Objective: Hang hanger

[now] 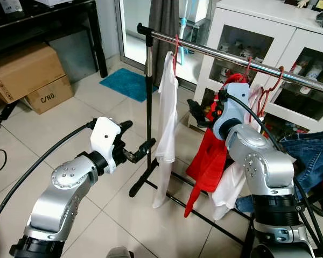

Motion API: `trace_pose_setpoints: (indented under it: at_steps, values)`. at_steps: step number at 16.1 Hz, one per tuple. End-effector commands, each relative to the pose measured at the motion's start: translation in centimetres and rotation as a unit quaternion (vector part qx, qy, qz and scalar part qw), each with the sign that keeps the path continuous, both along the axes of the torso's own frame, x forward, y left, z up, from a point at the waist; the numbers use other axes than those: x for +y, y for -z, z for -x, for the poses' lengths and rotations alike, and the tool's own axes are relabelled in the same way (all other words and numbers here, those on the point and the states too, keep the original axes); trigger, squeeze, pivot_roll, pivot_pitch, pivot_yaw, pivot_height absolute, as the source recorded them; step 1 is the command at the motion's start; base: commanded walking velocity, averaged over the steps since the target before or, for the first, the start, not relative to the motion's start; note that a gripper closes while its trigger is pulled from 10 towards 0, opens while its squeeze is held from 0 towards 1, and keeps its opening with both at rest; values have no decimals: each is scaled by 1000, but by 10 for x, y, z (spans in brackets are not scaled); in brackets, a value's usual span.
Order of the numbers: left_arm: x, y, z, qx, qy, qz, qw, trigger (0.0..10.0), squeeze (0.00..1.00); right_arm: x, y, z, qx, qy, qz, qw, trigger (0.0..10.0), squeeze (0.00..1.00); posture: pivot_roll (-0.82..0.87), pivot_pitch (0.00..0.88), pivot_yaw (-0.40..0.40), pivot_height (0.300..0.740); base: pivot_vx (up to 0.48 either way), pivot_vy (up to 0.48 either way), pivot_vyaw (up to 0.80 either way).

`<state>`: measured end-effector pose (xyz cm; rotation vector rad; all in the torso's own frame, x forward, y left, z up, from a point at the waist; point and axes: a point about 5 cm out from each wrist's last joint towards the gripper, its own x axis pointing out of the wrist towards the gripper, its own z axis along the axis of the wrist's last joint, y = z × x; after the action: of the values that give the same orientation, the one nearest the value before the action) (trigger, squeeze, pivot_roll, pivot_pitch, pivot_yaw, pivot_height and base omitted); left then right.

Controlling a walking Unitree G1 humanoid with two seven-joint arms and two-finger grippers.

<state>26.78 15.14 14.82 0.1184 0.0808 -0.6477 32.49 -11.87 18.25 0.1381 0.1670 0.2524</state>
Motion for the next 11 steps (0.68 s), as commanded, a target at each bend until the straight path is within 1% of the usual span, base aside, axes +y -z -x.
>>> trace_pose_setpoints:
  at_steps: [1,4,5,6,7,8,11]
  values:
    - [2,-5,-4,-12,-9,-1,1000,10000,0,1,-6,2,-24,0,-4,1000,10000,1000,32,0,-24,740,0,0,0]
    - [3,-10,-5,-22,-12,22,999,10000,0,4,-11,3,-43,-13,-14,999,10000,1000,32,0,-25,740,0,0,0]
    - [3,-11,-6,-25,-13,22,999,10000,0,7,-10,4,-44,-20,-16,999,10000,1000,32,0,-25,740,0,0,-650]
    - [3,-11,-6,-25,-13,22,999,10000,0,9,-9,5,-43,-28,-17,999,10000,1000,32,0,-25,740,277,0,-800]
    - [4,-11,-6,-25,-13,22,999,10000,0,13,-7,7,-44,-41,-16,998,10000,867,35,0,-27,740,292,0,0]
    - [4,-11,-5,-25,-13,22,999,10000,0,15,-6,8,-45,-43,-16,998,10000,0,36,0,-28,740,300,0,0]
    - [6,-11,-4,-23,-11,23,999,10000,0,19,-5,13,-51,-54,-26,997,10000,0,38,0,-28,740,340,0,0]
